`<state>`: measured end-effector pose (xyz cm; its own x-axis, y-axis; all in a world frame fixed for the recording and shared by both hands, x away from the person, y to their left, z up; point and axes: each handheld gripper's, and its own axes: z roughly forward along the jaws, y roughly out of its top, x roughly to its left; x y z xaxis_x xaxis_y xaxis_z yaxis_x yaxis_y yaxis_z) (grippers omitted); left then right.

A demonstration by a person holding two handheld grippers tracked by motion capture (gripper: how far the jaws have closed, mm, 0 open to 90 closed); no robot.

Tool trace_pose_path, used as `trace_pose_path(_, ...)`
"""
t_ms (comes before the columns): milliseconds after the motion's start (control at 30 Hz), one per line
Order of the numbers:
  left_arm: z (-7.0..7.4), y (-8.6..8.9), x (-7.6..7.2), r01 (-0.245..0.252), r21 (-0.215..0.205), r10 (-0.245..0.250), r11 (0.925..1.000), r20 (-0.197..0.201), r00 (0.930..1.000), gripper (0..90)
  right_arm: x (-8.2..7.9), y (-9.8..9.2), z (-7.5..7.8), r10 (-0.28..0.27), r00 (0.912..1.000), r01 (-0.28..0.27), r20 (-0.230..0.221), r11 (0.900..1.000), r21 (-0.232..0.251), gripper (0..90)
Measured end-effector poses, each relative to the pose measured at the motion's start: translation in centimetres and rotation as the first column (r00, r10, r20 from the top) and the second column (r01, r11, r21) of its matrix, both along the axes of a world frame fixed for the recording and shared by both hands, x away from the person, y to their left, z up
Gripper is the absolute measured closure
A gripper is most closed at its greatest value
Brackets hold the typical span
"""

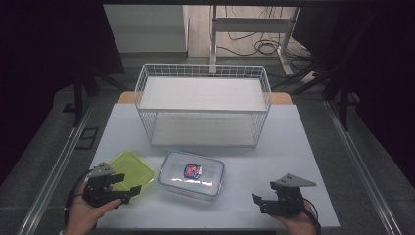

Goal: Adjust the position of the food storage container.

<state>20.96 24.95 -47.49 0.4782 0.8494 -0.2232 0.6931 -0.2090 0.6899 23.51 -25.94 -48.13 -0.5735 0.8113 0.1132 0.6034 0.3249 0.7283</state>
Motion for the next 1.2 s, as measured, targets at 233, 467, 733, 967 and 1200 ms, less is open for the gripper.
trace_pose_path(233, 0.4, 0.0, 0.2, -0.012, -0.001, 0.012, 0.9999, 0.001, 0.9999, 20.4, 0.0, -0.1, 0.1, -0.006, 1.0, 0.006, -0.004, 1.0, 0.0, 17.5)
trace_pose_path(467, 1.4, 0.1, 0.7, -0.045, -0.002, 0.045, 0.999, -0.006, 0.999, 21.9, -0.1, -0.2, 0.4, -0.009, 0.9999, 0.009, 0.006, 1.0, 0.005, 17.6)
trace_pose_path(733, 2.1, -0.6, 3.0, -0.01, 0.019, 0.01, 0.9998, -0.045, 0.9989, 25.5, 0.0, -0.1, 0.3, -0.009, 0.9999, 0.009, -0.006, 1.0, 0.001, 17.7)
trace_pose_path(967, 2.6, -2.4, 5.2, 0.015, 0.046, -0.01, 0.9988, -0.094, 0.9955, 48.6, -0.1, 0.0, 0.2, -0.011, 0.9999, 0.011, -0.012, 1.0, -0.004, 17.8)
trace_pose_path(1200, 2.1, -3.6, 6.9, 0.05, 0.035, -0.044, 0.9981, -0.151, 0.9875, 80.8, -0.1, -0.1, 0.1, -0.013, 0.9998, 0.013, -0.016, 1.0, -0.007, 17.8)
